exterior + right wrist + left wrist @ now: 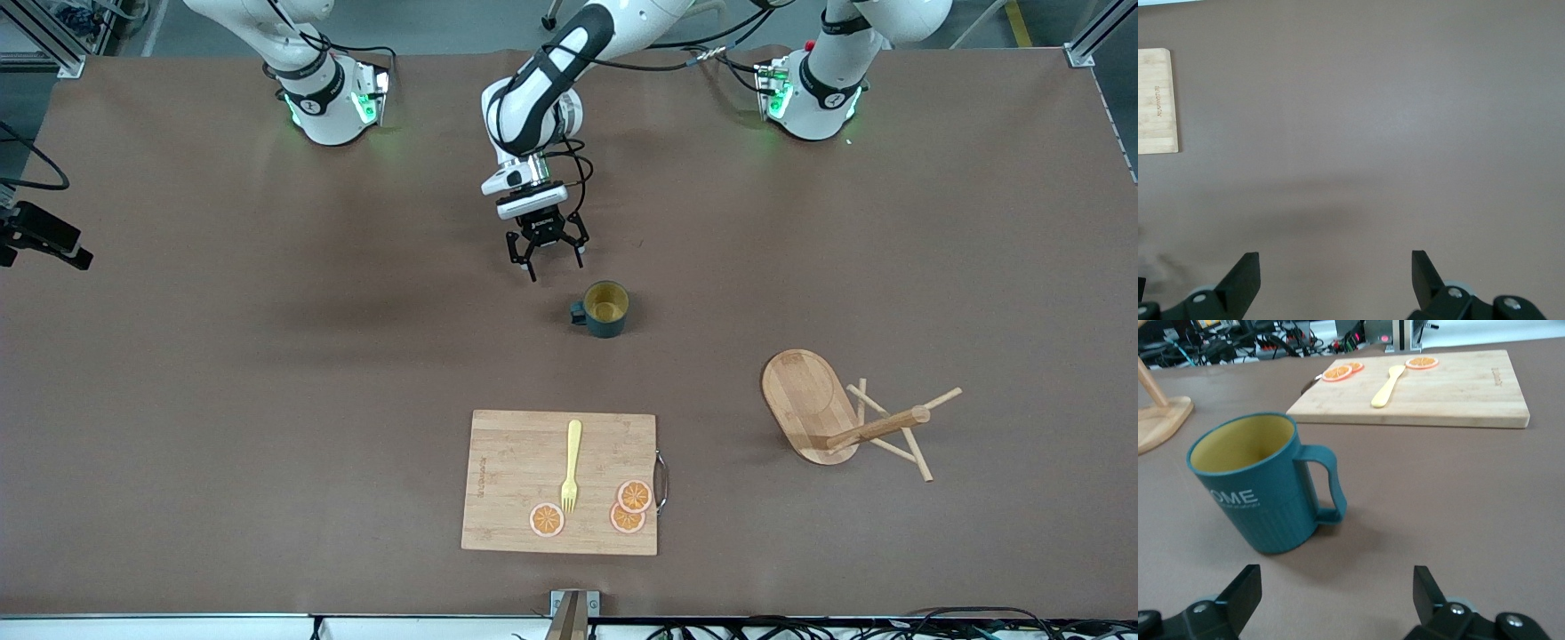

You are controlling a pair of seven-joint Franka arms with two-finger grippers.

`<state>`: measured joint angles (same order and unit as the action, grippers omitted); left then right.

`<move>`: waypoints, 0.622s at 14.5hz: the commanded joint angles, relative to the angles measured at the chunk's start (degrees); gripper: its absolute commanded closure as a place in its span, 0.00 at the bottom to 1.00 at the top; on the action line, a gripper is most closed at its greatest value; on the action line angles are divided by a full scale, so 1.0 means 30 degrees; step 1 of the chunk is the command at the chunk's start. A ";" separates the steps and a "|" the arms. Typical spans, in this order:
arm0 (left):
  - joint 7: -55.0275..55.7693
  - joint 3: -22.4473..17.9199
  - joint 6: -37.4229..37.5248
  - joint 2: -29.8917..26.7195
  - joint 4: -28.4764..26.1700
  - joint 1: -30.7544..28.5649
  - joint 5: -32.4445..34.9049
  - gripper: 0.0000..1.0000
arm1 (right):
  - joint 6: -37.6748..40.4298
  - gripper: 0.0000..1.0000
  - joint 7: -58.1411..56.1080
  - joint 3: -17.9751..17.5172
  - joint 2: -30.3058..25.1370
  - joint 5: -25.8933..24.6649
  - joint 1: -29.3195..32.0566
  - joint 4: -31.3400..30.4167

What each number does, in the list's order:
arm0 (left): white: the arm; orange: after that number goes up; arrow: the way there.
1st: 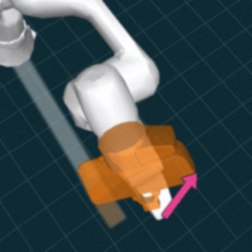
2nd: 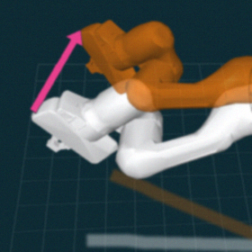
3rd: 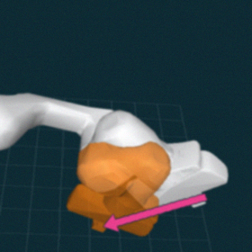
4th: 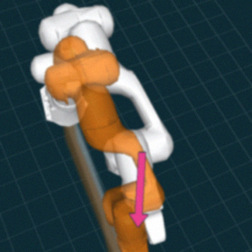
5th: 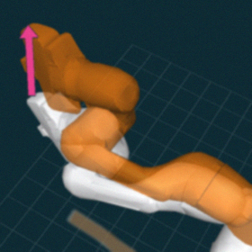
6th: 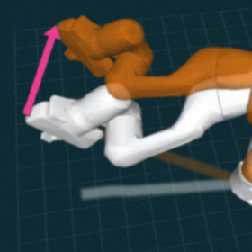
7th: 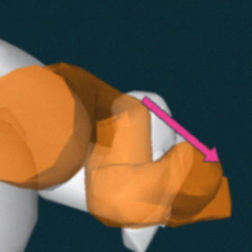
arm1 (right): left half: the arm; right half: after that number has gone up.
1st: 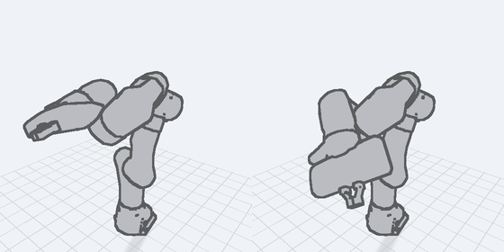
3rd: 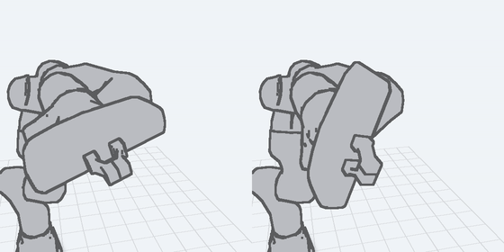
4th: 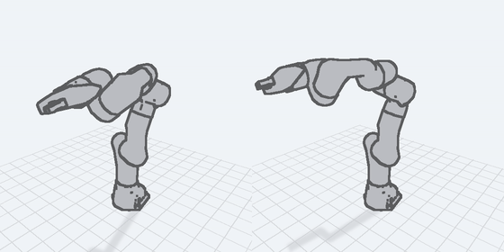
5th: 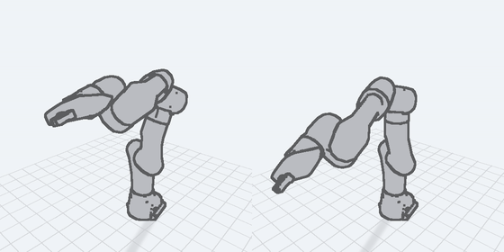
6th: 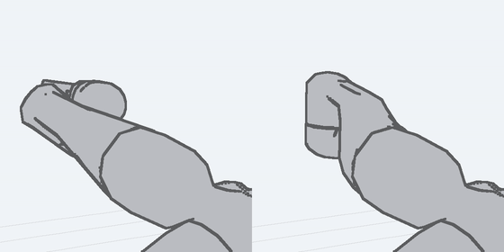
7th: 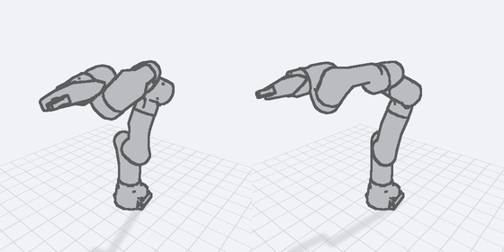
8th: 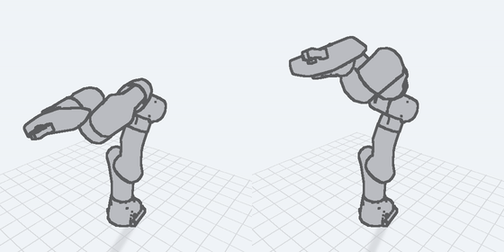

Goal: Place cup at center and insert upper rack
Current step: 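Move the left gripper above the teal mug handle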

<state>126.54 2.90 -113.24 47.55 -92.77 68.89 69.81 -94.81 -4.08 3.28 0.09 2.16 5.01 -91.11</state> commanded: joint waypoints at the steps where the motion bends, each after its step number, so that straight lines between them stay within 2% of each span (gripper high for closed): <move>1: 0.0185 -0.0294 0.1008 0.1083 0.1567 0.0328 0.0897 0.00 | -0.0126 0.00 0.0334 -0.0096 -0.0382 -0.0134 0.0089 -0.0188; 5: 0.1994 -0.0294 0.0979 0.1288 0.1597 0.0211 0.2594 0.00 | -0.0067 0.00 0.0334 -0.0096 -0.0382 -0.0134 0.0118 -0.0101; 9: 0.2847 -0.0294 0.0804 0.1551 0.1481 0.0036 0.3095 0.00 | -0.0125 0.00 0.0334 -0.0096 -0.0353 -0.0134 0.0118 -0.0100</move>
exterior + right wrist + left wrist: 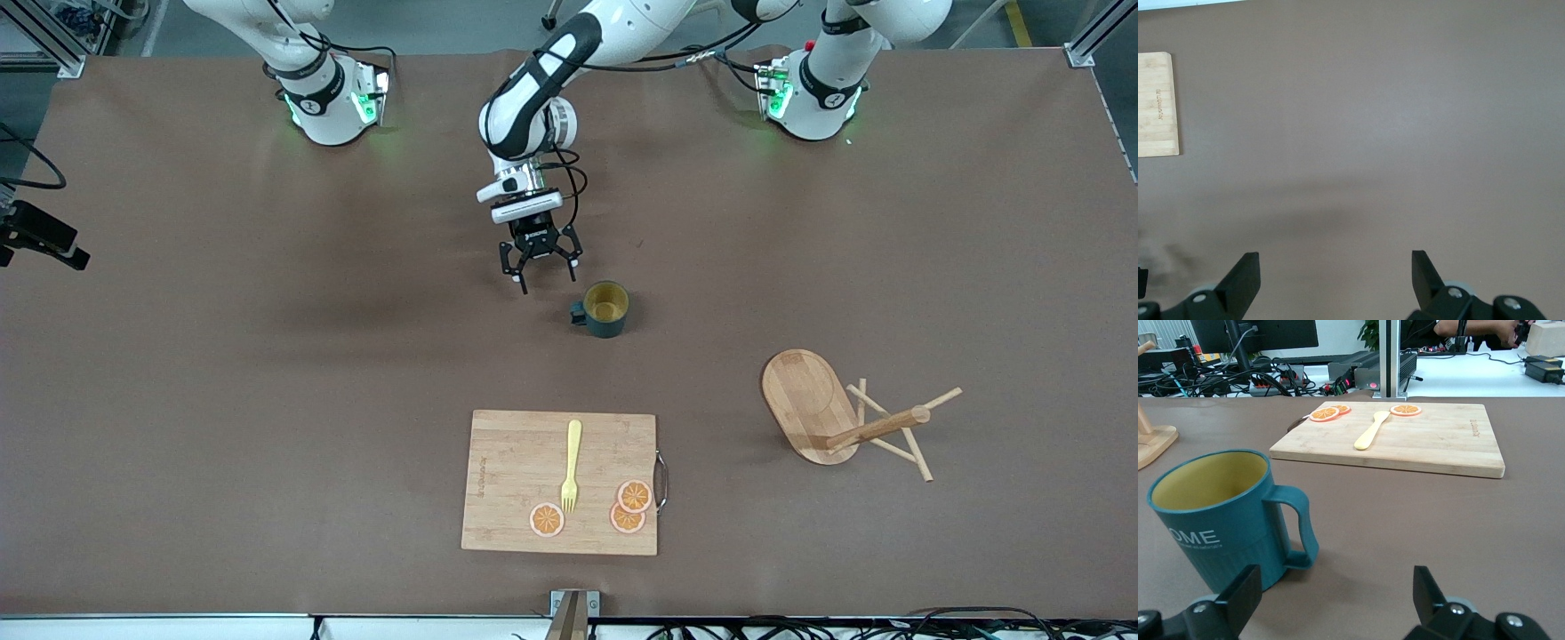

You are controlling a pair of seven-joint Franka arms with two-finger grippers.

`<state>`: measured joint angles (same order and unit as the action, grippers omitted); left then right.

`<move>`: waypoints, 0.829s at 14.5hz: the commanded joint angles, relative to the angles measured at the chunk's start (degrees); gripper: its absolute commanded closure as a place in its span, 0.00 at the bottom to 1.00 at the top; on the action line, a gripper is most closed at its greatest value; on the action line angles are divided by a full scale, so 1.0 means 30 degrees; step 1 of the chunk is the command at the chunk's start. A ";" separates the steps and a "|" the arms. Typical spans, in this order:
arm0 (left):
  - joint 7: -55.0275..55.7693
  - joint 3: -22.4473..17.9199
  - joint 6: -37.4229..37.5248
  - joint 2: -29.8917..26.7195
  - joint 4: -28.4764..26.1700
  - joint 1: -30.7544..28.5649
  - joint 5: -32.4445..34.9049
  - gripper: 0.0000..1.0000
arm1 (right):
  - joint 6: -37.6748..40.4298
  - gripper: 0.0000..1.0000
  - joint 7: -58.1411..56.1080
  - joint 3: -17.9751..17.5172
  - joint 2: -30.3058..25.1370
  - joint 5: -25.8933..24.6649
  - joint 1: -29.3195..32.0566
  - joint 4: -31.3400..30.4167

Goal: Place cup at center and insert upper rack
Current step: 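Lower the left gripper and close it on the mug handle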

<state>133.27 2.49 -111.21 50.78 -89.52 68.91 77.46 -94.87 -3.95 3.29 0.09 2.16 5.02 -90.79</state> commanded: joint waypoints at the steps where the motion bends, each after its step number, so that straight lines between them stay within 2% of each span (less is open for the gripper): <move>1: 0.0837 -0.0157 0.0097 0.0534 0.0396 -0.0145 0.0722 0.00 | -0.0104 0.00 0.0290 -0.0099 -0.0353 -0.0134 0.0143 -0.0178; 12: 0.0256 -0.0128 -0.0079 0.1472 0.1245 -0.0733 0.1193 0.00 | -0.0162 0.00 0.0290 -0.0099 -0.0324 -0.0017 0.0144 -0.0178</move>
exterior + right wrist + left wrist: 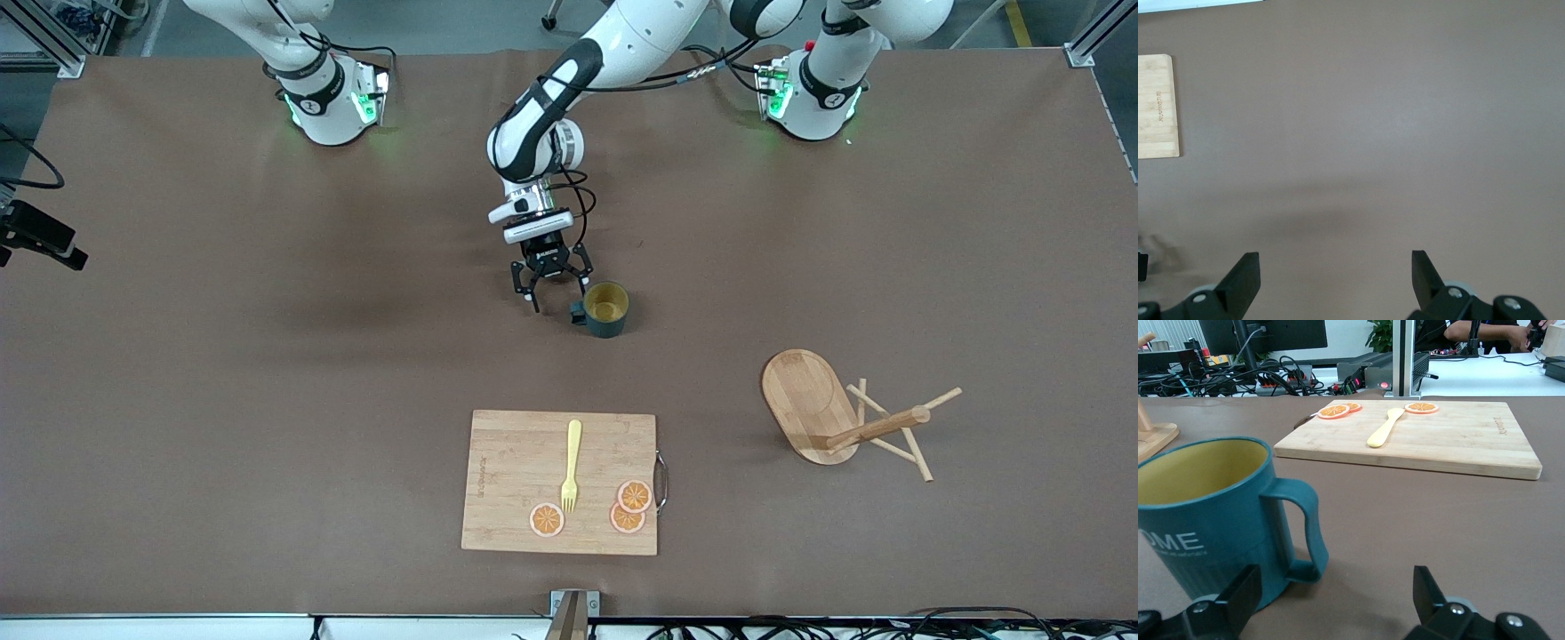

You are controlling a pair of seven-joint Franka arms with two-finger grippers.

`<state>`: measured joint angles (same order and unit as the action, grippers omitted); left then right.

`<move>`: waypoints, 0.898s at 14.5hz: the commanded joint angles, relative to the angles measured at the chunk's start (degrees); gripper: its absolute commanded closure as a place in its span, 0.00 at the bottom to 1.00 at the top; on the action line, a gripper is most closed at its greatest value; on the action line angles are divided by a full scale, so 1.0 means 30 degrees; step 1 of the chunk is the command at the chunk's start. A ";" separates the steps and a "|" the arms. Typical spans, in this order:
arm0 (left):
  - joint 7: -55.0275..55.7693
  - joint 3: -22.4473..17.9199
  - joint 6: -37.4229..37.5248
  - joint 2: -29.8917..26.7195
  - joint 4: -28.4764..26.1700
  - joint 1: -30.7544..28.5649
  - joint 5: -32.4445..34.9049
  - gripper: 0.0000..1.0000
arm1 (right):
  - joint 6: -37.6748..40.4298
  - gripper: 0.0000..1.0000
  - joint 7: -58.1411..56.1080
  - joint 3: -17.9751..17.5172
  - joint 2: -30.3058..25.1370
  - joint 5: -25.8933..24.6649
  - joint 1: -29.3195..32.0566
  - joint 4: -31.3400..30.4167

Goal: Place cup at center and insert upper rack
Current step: 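Lower the left gripper and close it on the mug handle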

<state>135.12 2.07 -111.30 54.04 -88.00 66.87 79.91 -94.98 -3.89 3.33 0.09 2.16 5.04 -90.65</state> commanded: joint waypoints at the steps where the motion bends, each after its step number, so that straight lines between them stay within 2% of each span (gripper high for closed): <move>1: -0.0594 0.0042 -0.0078 0.0386 0.0769 -0.0054 0.0375 0.00 | -0.0127 0.00 0.0273 -0.0113 -0.0324 -0.0018 0.0166 -0.0221; 13: -0.2002 0.0013 -0.1396 0.0416 0.0740 -0.0580 0.0931 0.01 | -0.0128 0.00 0.0302 -0.0113 -0.0266 -0.0018 0.0167 -0.0076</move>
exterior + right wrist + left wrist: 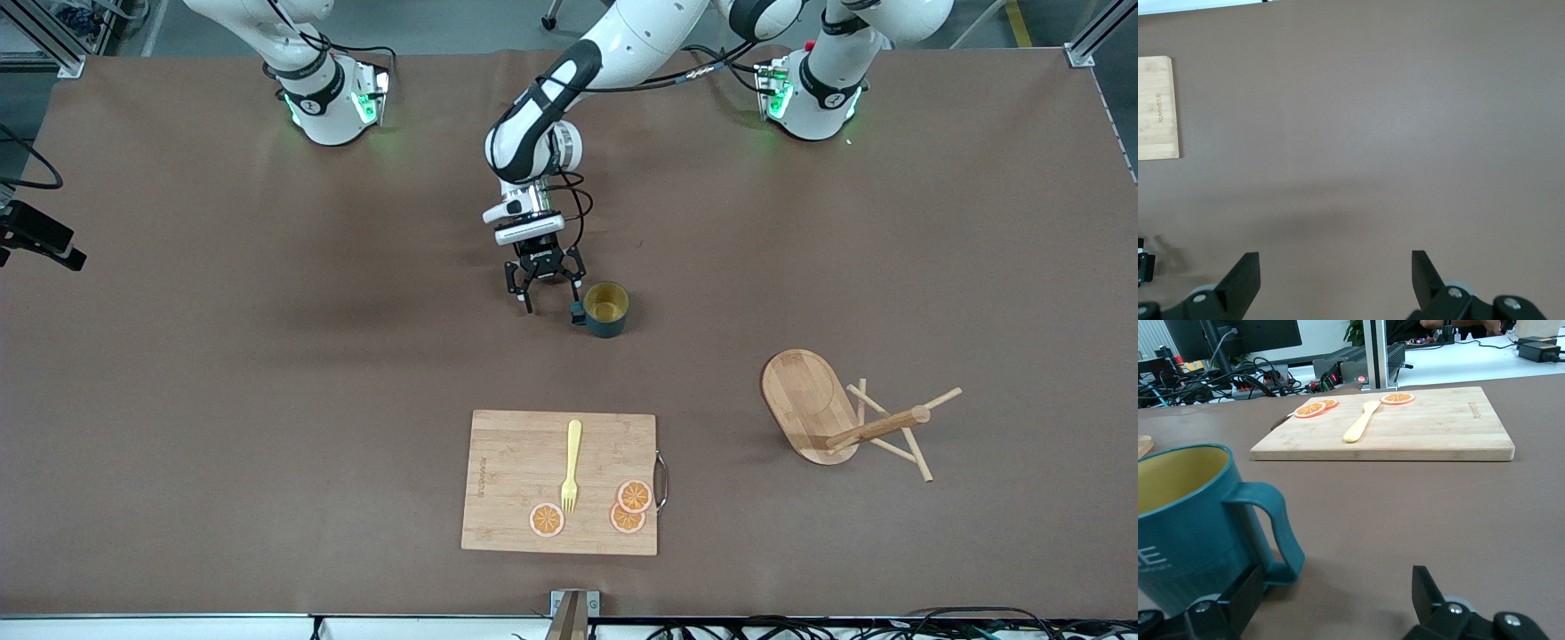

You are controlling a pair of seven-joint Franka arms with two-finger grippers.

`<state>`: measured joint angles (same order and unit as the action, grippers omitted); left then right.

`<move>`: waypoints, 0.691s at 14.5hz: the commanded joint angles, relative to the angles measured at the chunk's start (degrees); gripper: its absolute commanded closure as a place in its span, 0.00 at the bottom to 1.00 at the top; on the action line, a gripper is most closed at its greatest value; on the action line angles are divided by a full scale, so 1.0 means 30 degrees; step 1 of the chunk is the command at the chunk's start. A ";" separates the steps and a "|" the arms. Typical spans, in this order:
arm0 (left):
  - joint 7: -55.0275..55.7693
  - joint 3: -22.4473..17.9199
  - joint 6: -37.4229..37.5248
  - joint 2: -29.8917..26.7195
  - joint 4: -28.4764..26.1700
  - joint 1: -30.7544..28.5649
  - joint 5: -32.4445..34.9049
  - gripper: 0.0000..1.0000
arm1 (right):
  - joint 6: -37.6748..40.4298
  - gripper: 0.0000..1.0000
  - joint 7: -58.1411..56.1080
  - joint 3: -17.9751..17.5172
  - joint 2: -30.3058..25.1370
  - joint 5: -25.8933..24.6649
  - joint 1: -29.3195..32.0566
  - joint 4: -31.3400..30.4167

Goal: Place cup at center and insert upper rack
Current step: 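Lower the left gripper and close it on the mug handle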

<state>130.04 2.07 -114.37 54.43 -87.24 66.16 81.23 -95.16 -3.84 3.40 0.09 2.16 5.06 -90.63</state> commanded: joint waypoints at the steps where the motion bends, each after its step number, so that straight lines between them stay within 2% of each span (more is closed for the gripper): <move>1: -0.0309 0.0015 -0.0374 0.0313 0.0487 -0.0402 0.0638 0.01 | -0.0067 0.00 0.0255 -0.0107 -0.0236 0.0011 0.0159 -0.0053; 10: -0.0455 0.0015 -0.0900 0.0342 0.0604 -0.0725 0.0932 0.01 | -0.0067 0.00 0.0284 -0.0107 -0.0119 0.0012 0.0159 0.0064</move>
<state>129.92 2.06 -116.02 54.51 -87.15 64.47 82.92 -95.35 -3.80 3.40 0.09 2.16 5.06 -90.50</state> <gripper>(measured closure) 0.013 0.000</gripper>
